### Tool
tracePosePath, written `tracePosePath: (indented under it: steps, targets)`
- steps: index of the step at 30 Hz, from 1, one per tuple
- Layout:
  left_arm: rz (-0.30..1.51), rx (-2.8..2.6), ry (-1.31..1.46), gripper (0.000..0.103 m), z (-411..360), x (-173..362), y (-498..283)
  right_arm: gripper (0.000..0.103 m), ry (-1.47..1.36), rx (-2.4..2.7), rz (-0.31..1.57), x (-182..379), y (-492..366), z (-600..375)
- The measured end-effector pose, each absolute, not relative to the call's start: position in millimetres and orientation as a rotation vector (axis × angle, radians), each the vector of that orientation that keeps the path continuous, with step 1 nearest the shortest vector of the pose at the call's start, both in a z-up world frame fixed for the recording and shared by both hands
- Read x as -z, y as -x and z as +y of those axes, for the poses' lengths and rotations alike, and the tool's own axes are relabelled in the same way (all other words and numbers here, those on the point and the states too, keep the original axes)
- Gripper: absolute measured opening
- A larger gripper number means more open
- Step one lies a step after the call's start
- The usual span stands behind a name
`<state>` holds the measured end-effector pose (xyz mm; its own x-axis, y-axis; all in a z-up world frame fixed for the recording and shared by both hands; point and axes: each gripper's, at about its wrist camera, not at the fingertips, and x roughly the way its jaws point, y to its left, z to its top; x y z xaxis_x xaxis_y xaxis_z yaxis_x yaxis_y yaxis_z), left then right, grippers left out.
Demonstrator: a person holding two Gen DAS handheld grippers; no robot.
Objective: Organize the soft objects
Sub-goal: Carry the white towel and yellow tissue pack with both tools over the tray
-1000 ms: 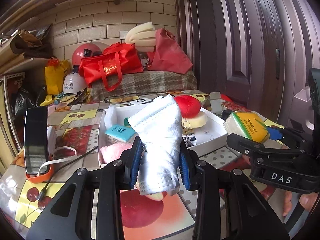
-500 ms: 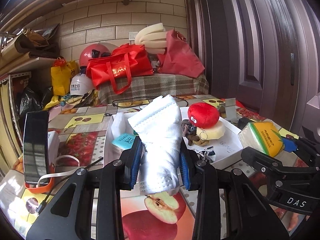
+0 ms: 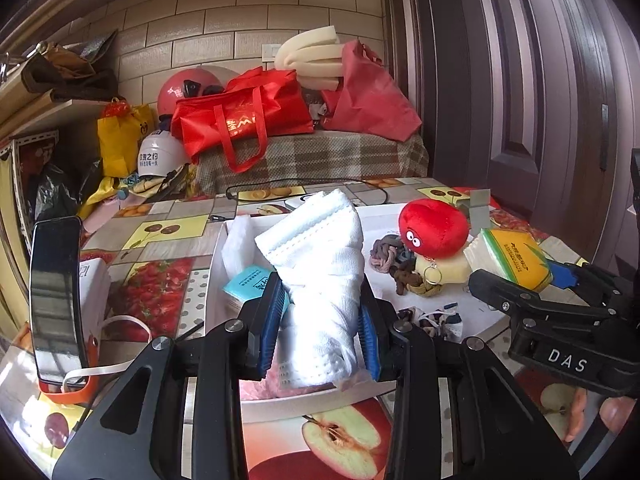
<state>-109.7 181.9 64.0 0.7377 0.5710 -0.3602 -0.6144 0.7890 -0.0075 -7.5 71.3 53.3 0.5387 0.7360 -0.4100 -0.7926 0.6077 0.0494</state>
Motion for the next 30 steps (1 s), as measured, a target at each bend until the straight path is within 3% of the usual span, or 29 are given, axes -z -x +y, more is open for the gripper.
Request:
tracePosePath:
  steps: [9, 30]
  targets:
    - [0.366, -0.701, 0.179, 0.033, 212.2, -62.1, 96.2, 0.074, 0.093, -0.840, 0.536, -47.3, -42.5, 89.3]
    - [0.513, -0.719, 0.222, 0.034, 257.1, -51.6, 45.6, 0.074, 0.202, -0.872, 0.510, -49.2, -45.1, 160.3]
